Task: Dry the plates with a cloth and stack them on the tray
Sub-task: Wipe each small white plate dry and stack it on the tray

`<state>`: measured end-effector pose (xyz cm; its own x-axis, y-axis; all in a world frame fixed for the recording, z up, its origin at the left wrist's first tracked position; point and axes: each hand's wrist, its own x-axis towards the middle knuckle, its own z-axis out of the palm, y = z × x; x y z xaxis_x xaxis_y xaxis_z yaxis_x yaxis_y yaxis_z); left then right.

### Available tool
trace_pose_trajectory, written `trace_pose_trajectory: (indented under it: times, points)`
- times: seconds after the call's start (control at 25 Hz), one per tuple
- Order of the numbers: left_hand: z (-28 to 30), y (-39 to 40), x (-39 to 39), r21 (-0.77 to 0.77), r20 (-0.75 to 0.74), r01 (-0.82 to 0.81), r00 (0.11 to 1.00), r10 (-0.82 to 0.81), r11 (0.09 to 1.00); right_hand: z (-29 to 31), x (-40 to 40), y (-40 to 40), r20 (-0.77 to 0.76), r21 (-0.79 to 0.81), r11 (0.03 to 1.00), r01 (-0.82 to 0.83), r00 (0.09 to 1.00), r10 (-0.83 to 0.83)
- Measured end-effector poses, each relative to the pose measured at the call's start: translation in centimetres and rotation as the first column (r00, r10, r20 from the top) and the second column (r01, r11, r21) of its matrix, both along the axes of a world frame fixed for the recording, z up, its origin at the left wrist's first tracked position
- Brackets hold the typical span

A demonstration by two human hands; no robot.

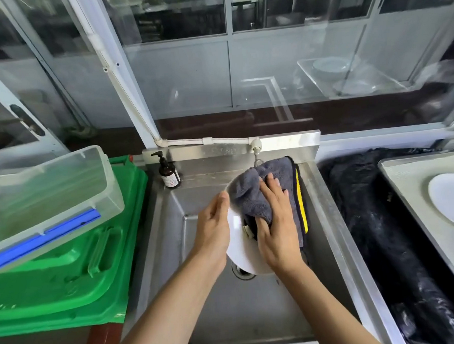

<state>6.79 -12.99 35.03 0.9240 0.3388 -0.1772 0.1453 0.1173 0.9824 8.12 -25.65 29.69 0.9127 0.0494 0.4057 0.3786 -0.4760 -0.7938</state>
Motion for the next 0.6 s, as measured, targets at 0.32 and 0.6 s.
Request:
trace_pose_trajectory:
  times: [0.32,0.6]
  points:
    - [0.5,0.0,0.4,-0.015,0.001,-0.007,1.0,0.007,1.0,0.3,0.9,-0.2,0.062,0.009,1.0,0.011,0.998,-0.012]
    - [1.3,0.4,1.2,-0.091,-0.014,-0.065,0.998,0.064,0.994,0.6,0.3,0.8,0.09,0.012,0.997,-0.081,0.993,0.08]
